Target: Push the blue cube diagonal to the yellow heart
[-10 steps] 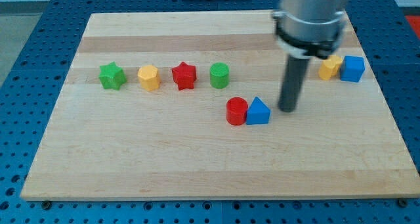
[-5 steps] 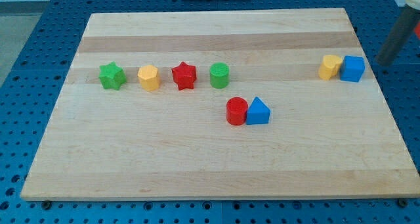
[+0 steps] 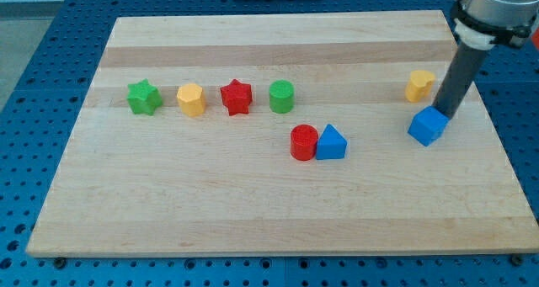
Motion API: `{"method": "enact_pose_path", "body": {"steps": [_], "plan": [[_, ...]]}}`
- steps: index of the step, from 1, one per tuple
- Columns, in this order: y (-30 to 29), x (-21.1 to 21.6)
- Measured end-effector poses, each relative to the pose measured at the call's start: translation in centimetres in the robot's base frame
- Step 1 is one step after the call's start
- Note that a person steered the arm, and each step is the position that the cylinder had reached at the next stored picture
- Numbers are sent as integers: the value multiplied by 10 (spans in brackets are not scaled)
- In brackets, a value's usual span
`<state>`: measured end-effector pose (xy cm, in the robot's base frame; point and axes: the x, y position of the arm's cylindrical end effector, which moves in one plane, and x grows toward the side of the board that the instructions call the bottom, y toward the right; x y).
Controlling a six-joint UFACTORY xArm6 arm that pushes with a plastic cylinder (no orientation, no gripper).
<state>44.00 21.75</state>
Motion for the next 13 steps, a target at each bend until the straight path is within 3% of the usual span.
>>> {"method": "enact_pose_path", "body": {"steps": [1, 3, 5, 6, 7, 8, 10, 11, 13], "plan": [[-35, 18], [30, 0], [30, 49], [-8, 55], [-71, 55], [-92, 54], [-26, 7], [-67, -12], [-88, 14]]}}
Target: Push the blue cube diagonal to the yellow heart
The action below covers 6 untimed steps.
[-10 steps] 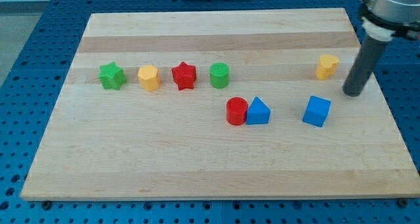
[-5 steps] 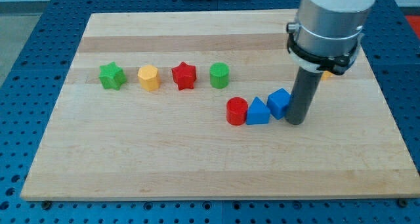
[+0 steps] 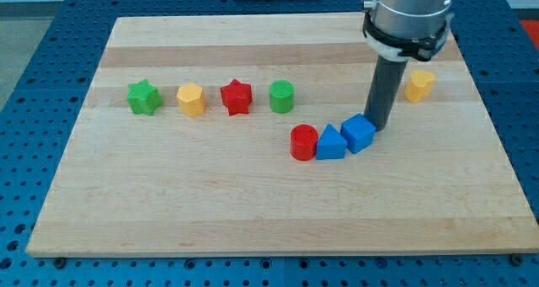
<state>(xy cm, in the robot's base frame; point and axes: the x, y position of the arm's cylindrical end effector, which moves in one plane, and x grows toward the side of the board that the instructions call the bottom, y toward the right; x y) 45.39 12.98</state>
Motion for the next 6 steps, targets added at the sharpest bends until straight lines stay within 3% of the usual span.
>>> {"method": "enact_pose_path", "body": {"steps": [1, 3, 5, 6], "plan": [[0, 12], [-17, -16], [-20, 7], [-20, -11]]}}
